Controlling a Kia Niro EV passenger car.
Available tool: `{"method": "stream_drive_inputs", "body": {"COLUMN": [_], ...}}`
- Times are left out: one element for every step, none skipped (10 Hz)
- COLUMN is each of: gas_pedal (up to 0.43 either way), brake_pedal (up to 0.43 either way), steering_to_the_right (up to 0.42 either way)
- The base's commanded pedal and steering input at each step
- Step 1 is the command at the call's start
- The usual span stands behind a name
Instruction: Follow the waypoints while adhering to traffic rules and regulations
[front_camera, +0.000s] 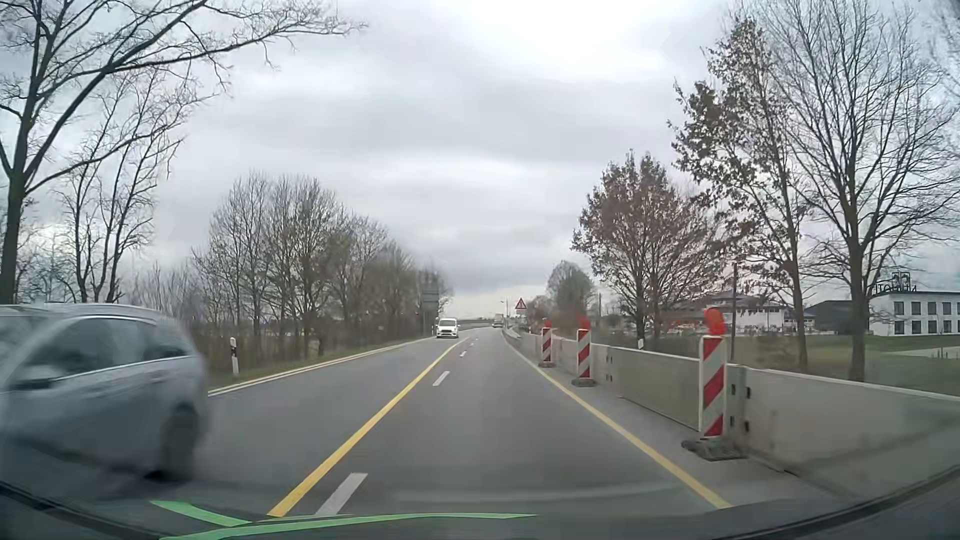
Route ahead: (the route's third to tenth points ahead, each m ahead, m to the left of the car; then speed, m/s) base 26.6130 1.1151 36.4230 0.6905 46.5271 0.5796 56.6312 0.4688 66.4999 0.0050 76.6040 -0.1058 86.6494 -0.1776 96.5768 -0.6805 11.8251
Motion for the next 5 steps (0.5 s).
{"method": "stream_drive_inputs", "body": {"gas_pedal": [0.11, 0.11, 0.11, 0.11, 0.11], "brake_pedal": [0.0, 0.0, 0.0, 0.0, 0.0], "steering_to_the_right": [-0.002, -0.001, -0.001, 0.0, -0.001]}}
